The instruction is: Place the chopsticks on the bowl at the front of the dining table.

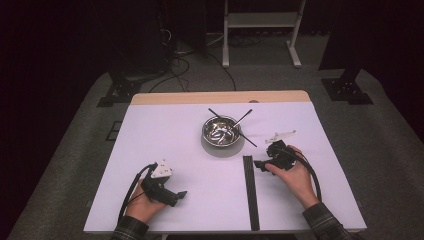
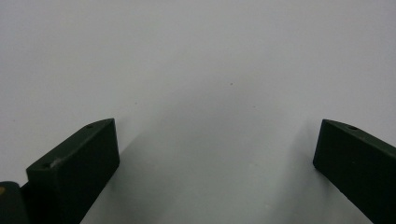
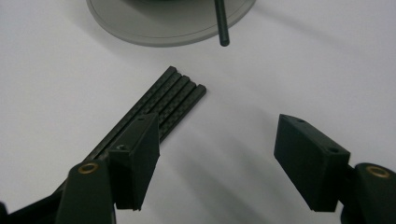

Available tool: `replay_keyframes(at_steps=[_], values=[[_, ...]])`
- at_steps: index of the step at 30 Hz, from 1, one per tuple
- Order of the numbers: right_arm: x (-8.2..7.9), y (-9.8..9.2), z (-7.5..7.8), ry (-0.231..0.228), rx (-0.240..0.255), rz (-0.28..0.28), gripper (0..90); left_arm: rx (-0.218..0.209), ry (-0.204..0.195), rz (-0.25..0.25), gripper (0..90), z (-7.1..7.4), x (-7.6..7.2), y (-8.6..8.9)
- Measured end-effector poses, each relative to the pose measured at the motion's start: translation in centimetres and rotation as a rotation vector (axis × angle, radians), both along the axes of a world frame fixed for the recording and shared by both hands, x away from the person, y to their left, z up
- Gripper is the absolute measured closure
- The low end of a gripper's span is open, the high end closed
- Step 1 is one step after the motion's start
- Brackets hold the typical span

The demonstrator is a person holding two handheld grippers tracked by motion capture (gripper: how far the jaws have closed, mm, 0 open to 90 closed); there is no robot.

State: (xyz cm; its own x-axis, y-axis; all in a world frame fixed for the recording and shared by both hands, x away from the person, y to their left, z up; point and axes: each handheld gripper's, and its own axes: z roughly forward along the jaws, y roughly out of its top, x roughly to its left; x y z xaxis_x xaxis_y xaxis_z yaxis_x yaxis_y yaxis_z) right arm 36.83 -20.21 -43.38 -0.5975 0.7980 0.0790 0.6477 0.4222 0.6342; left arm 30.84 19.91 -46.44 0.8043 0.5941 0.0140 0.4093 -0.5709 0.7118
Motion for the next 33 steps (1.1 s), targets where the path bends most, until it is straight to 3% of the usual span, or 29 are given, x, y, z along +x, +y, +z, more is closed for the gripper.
replay_keyframes(at_steps=[17,33], values=[[0.3,1.4,-0.9,0.021,-0.029,0.029,29.5,0.0,0.0,0.0,0.0,0.0,0.0,0.0],[0.4,1.0,-1.0,0.016,-0.043,0.022,28.8,0.0,0.0,0.0,0.0,0.0,0.0,0.0]])
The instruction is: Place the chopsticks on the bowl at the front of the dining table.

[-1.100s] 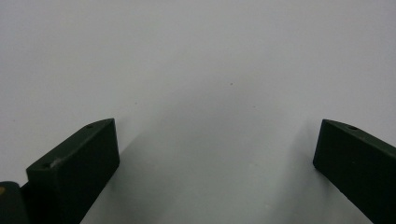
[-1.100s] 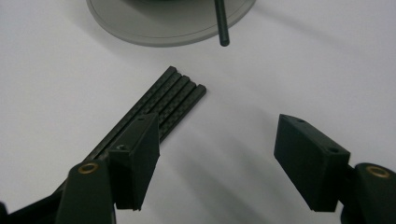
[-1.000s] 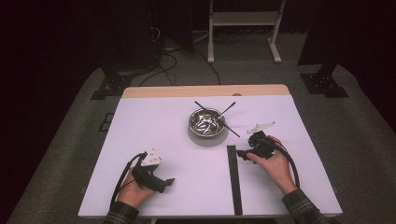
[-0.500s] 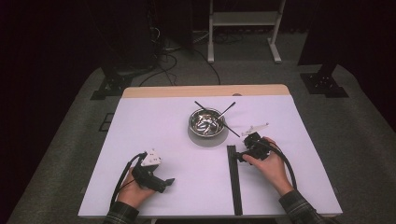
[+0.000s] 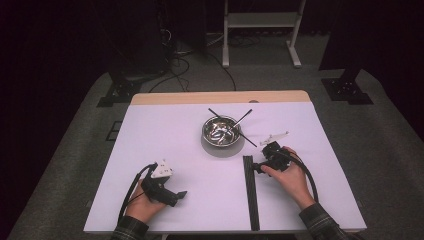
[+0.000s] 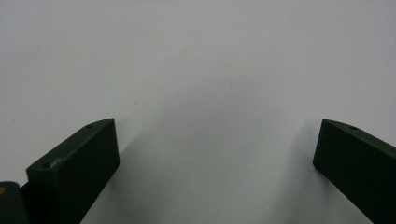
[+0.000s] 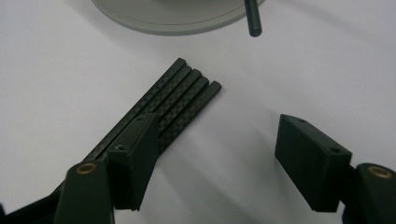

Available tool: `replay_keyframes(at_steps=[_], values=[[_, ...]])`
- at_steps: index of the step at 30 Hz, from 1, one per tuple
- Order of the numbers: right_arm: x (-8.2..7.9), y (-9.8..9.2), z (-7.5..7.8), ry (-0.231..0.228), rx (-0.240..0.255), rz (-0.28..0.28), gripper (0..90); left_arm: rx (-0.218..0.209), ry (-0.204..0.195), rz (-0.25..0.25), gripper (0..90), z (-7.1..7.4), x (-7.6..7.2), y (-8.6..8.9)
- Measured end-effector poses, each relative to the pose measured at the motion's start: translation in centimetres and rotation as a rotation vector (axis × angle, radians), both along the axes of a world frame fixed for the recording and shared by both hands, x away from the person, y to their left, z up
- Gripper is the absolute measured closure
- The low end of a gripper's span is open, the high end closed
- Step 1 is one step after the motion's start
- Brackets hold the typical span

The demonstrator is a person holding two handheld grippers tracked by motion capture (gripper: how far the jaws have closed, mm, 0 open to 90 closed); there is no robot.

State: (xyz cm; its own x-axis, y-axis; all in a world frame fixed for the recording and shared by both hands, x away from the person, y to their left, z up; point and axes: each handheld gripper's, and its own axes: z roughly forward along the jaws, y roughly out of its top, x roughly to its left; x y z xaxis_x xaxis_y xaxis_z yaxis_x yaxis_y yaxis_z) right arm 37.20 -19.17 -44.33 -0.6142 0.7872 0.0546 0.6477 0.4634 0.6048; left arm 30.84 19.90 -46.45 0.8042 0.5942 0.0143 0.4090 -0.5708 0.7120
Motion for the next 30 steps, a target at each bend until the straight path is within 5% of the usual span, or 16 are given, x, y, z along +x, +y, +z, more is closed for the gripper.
replay_keyframes(at_steps=[30], values=[[-1.4,0.5,-0.3,-0.01,-0.031,0.03,27.9,0.001,0.0,0.0,0.0,0.0,0.0,0.0]])
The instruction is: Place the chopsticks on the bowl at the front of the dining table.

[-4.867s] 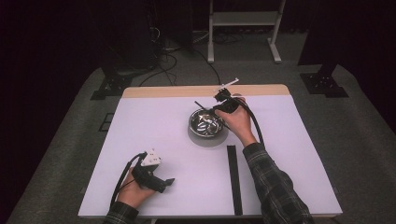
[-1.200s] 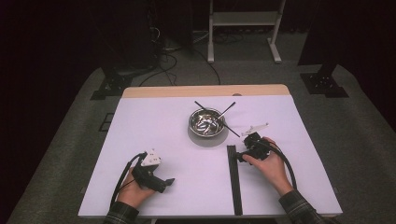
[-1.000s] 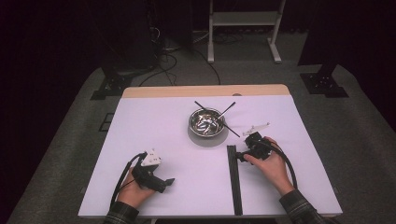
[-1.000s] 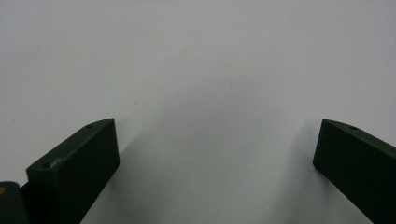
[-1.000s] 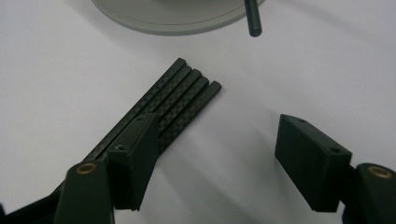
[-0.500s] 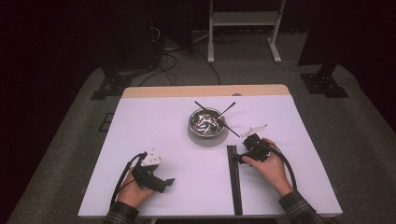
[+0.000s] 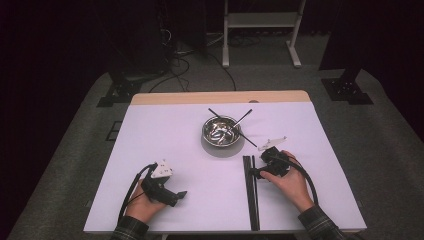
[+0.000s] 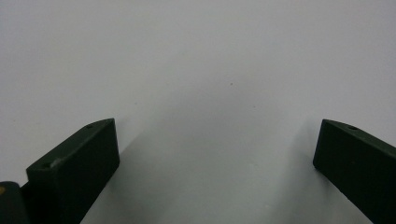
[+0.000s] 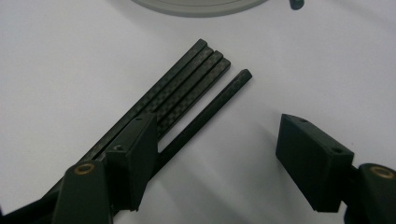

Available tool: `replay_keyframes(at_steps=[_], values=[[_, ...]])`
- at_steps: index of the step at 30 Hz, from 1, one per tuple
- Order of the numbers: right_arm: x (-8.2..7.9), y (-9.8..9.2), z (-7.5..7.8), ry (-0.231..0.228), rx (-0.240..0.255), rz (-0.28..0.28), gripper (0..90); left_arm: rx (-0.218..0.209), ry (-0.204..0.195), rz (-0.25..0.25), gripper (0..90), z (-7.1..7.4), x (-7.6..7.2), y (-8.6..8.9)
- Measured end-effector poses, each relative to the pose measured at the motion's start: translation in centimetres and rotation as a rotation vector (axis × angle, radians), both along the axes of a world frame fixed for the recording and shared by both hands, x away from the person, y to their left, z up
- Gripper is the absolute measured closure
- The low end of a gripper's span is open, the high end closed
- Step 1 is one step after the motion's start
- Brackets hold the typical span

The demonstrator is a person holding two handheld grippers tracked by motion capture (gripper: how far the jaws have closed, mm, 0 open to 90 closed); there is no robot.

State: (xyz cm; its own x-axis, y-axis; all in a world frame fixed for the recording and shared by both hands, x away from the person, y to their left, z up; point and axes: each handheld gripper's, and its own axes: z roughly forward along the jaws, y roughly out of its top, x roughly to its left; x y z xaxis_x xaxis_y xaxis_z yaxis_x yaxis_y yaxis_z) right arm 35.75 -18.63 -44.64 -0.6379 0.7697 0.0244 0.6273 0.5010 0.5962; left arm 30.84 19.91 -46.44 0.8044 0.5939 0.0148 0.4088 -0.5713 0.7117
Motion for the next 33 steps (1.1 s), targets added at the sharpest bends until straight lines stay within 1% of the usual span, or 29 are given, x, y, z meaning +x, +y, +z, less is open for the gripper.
replay_keyframes(at_steps=[7,14,16,27,33], values=[[-0.8,0.1,0.0,-0.003,-0.004,0.003,27.7,0.0,0.001,0.0,0.0,0.0,0.0,0.0],[-1.7,0.0,-0.1,-0.004,-0.003,0.017,27.7,0.0,0.0,0.0,0.0,0.0,0.0,0.0],[-2.2,0.0,0.0,0.002,0.0,0.022,27.4,0.0,0.0,0.0,0.0,0.0,0.0,0.0],[-3.7,0.0,0.0,0.008,0.006,0.044,27.3,0.0,0.0,0.0,0.0,0.0,0.0,0.0],[-4.3,0.0,0.0,0.009,0.01,0.05,27.3,0.0,0.0,0.0,0.0,0.0,0.0,0.0]])
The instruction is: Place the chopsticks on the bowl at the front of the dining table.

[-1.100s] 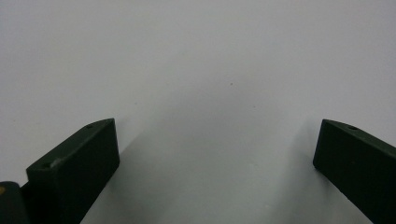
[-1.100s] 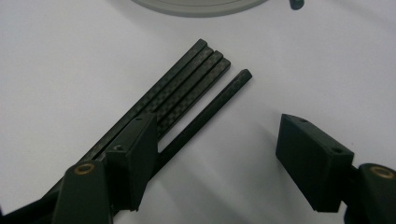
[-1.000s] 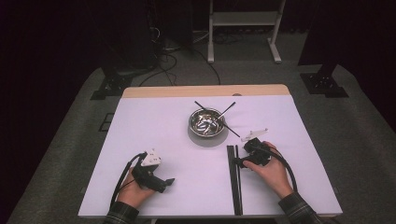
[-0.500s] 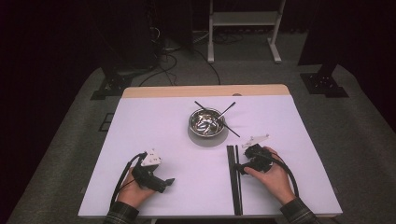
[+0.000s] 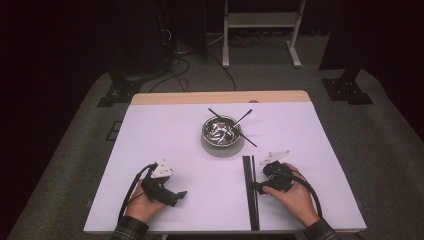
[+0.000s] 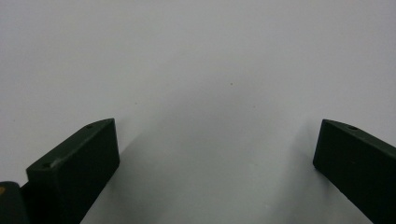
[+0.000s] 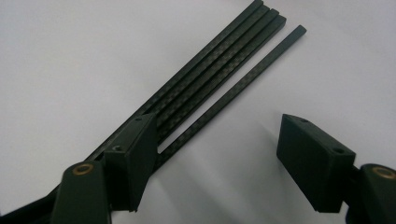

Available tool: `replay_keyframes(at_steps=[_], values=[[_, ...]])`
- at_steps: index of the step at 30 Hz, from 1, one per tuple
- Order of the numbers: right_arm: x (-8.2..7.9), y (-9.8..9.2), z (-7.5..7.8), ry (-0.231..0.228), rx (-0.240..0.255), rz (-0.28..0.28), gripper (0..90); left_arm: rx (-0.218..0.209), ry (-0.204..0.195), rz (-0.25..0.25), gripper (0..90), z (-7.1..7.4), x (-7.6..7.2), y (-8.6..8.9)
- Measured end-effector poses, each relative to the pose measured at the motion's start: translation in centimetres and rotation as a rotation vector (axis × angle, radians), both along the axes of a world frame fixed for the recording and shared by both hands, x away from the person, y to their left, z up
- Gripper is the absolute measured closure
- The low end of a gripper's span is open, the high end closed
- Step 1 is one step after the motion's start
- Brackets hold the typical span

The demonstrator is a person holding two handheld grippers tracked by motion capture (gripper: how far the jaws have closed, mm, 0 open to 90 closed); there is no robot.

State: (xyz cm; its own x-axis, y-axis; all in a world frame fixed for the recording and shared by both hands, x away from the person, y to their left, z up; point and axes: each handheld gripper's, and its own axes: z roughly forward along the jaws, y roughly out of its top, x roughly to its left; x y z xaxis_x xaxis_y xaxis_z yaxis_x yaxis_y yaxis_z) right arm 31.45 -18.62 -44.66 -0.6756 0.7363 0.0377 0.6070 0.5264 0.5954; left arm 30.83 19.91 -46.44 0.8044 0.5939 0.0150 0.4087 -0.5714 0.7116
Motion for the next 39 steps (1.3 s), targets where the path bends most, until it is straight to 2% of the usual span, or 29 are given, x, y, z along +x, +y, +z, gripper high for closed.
replay_keyframes(at_steps=[13,34,39], values=[[-1.6,0.0,0.0,0.008,0.001,0.023,26.8,0.0,0.0,0.0,0.0,0.0,0.0,0.0],[-5.4,0.0,0.0,0.007,-0.012,0.07,25.4,0.0,0.0,0.0,0.0,0.0,0.0,0.0],[-6.1,0.0,0.0,-0.001,-0.027,0.075,25.2,0.0,0.0,0.0,0.0,0.0,0.0,0.0]])
